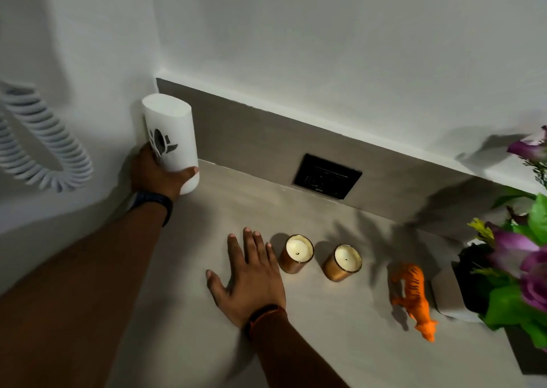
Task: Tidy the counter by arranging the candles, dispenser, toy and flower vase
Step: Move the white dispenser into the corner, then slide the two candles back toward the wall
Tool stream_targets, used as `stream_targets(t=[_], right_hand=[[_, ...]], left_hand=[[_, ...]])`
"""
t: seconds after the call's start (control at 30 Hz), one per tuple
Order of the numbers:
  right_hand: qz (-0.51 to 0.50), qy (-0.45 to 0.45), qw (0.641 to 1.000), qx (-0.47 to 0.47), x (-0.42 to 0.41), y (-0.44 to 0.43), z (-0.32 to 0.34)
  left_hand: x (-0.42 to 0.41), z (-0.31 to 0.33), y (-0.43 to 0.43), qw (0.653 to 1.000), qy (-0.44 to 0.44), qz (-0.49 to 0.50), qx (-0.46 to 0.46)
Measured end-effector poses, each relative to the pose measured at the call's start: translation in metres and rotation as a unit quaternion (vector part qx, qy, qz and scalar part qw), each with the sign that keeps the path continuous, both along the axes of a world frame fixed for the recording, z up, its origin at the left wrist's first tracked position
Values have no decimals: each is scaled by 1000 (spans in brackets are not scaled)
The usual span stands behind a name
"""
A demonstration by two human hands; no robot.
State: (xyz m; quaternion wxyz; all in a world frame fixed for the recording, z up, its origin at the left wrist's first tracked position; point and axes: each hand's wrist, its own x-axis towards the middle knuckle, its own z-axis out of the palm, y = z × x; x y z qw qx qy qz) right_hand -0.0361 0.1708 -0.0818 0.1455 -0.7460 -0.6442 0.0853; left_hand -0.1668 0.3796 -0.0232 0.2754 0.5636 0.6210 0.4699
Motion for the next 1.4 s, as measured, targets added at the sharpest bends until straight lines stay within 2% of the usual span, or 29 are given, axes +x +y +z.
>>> stream_targets(t=[0.2, 0.4, 0.53, 0.63, 0.7, 0.77, 0.83, 0.93, 1.0, 1.07, 1.17, 1.4], right_hand=[[0, -5, 1000, 4, -1, 1, 0], [2, -7, 1000, 3, 1, 2, 0], [5, -1, 1000, 2, 1, 2, 2], [39, 41, 998, 15, -1, -8, 12], [49, 66, 993, 83, 0, -23, 19], [8, 69, 977, 200, 2, -41, 26], [-73, 76, 952, 287, 9, -58, 34], [-233, 112, 902, 346, 32, -77, 43], [-347, 146, 861, 342, 54, -82, 46], [-409, 208, 843, 280, 74, -84, 46], [-404, 252, 862, 174, 96, -82, 37], [-366, 231, 886, 165, 126, -50, 26]], left_hand=[[5, 2, 23, 999, 29, 11, 36], [6, -2, 20, 999, 24, -4, 22], [12, -8, -13, 998, 65, 16, 2], [21, -16, -59, 997, 72, -30, 5], [29, -25, -89, 992, 77, -103, -14], [38, -33, -116, 980, 84, -173, -47], [45, -36, -141, 972, 82, -213, -54], [59, -33, -174, 962, 84, -254, -59], [72, -30, -190, 951, 109, -283, -56], [86, -26, -198, 943, 147, -295, -36], [104, -25, -200, 947, 165, -278, 1], [130, -23, -177, 955, 150, -257, 2]])
